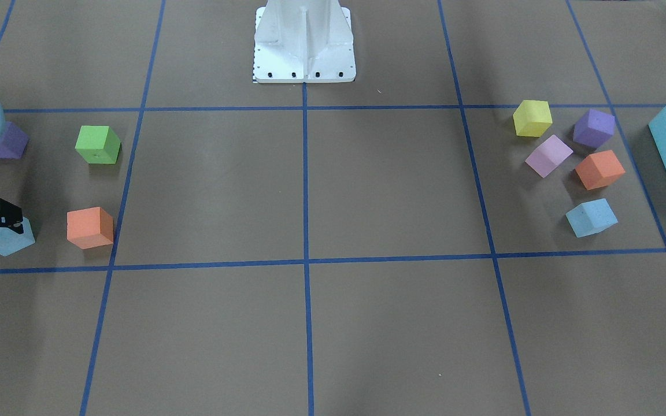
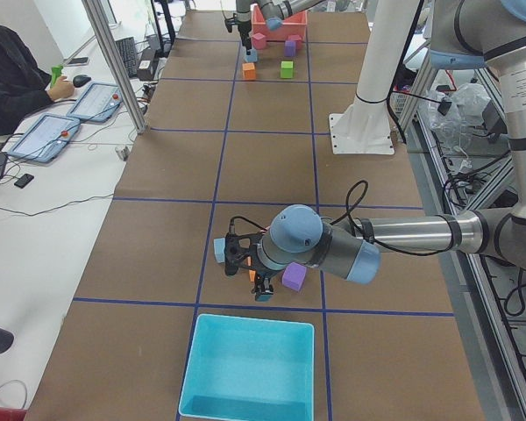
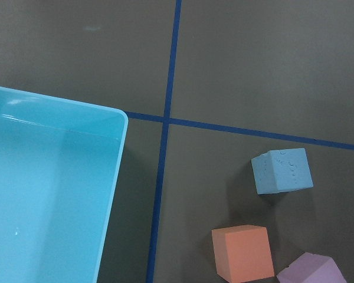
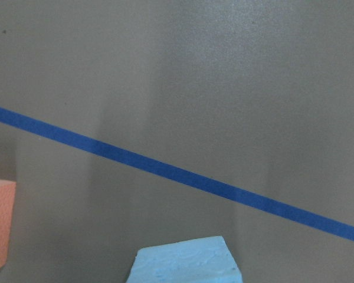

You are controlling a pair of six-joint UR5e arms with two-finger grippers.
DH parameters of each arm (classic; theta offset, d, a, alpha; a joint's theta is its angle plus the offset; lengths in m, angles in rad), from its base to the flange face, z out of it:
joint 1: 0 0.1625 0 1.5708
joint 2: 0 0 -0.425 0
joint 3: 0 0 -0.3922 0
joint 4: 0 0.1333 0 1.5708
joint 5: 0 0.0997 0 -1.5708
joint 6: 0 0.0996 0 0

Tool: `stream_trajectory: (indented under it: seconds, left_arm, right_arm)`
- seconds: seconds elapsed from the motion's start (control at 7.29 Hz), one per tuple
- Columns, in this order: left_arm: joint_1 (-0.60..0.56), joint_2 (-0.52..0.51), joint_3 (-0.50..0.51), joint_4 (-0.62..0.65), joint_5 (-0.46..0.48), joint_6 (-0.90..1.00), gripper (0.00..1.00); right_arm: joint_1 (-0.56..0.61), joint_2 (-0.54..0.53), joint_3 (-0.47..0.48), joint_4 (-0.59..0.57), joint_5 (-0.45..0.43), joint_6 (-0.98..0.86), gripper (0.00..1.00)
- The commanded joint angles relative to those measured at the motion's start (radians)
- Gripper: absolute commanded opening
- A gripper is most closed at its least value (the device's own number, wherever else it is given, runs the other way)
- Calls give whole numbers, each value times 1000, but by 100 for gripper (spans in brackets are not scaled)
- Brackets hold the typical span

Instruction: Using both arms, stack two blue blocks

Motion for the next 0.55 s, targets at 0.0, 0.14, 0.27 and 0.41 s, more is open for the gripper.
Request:
stream_trajectory:
  seconds: [0.0, 0.14, 0.27, 0.41]
  left_arm:
    - [0, 0, 1, 2, 0, 0, 98]
    - [0, 0, 1, 3, 0, 0, 98]
    - [0, -2, 1, 5, 0, 0, 98]
    - [0, -2, 1, 6, 0, 0, 98]
  right_arm:
    - [-28, 2, 0, 3, -3, 6, 100]
    - [-38, -4, -7, 4, -9, 6, 99]
    - [-44, -6, -10, 4, -18, 4, 90]
    - [-45, -7, -10, 4, -21, -5, 76]
